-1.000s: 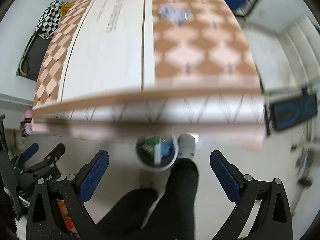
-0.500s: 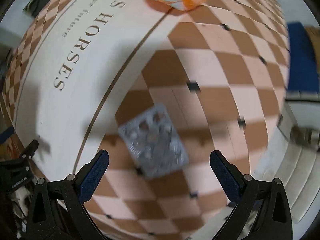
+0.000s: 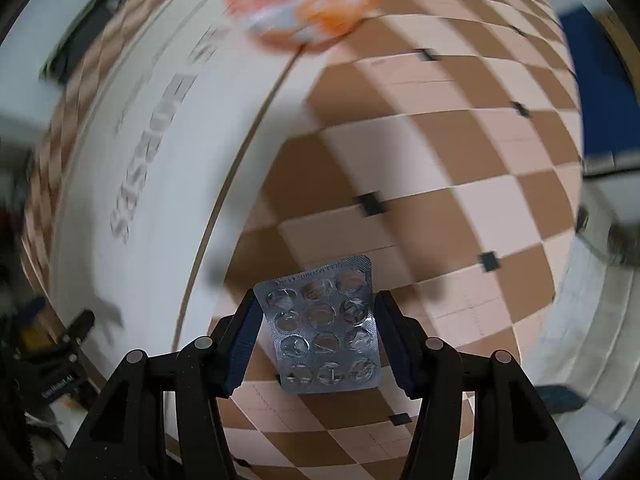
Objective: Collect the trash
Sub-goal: 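Grasp the orange snack wrapper with left tool while right tool grasps the silver blister pack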
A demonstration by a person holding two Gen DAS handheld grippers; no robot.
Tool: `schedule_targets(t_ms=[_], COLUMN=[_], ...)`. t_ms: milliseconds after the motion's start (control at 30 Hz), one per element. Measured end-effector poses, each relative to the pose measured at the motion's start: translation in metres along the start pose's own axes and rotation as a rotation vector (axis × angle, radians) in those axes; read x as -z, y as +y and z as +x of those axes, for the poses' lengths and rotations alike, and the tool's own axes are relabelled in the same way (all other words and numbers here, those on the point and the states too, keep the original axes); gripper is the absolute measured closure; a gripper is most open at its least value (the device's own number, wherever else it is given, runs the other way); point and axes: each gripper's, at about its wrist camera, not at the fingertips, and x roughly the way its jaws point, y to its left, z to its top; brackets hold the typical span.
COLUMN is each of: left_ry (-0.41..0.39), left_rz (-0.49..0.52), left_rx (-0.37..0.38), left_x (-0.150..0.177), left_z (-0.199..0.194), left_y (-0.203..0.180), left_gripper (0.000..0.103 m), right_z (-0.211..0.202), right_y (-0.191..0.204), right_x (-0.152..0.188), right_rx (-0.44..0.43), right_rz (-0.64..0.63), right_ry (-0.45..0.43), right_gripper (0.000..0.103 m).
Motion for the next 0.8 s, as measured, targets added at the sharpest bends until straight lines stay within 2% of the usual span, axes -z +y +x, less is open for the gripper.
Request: schedule_targets(t_ms=[133, 200, 300, 367, 433, 500, 533, 567, 600, 667, 800], left_ry=[-0.034, -0.044, -0.063, -0.057, -0.025, 0.006, 0.029, 0.047, 0.05, -0.019, -0.13], left_rz=[0.005, -0.014, -0.04, -0.048, -0.049, -0.049, -0.047, -0.047, -0.047, -0.041, 0.032], left_rx=[0.08, 0.174, 0.27, 0.337, 0.374, 0.385, 0.381, 0.381, 0.382, 0.378, 0.321], left_x=[-0.038, -0.075, -0.119, -0.152, -0.173, -0.186, -0.192, -0.194, -0.194, -0.193, -0.178], left_z=[-0.02, -0.032, -0.044, -0.045, -0.038, -0.03, -0.022, -0.016, -0.016, -0.027, -0.056], left_y=[-0.021, -0.038, -0.057, -0.076, -0.1, -0.12, -0.128, -0.133, -0.137, -0.133, -0.122], left_gripper=[0.003, 0.003, 0.005, 0.006, 0.006, 0.024, 0.047, 0.063, 0.067, 0.082, 0.094], right_z=[-0.021, -0.025, -0.028, -0.026, -0.027, -0.026, -0.026, -0.023, -0.019, -0.009, -0.012], right_y=[-0.05, -0.078, -0.119, -0.136, -0.153, -0.166, -0.174, -0.175, -0.173, -0.158, -0.158], right_x=[-0.014, -0.028, -0.053, -0.064, -0.065, -0.075, -0.075, -0.079, -0.083, -0.093, -0.088], right_rx=[-0.031, -0.034, -0.031, -0.028, -0.022, -0.02, -0.022, -0.022, -0.025, -0.029, -0.049], right_rz=[0.137, 0.202, 0.289, 0.321, 0.339, 0.353, 0.36, 0.363, 0.365, 0.37, 0.373], right_ry=[-0.055, -0.067, -0.081, -0.089, -0.095, -0.096, -0.096, -0.096, -0.096, -0.098, -0.111], right_gripper=[0.044, 0.044, 0.044, 0.044, 0.044, 0.044, 0.044, 0.043, 0.043, 0.043, 0.043])
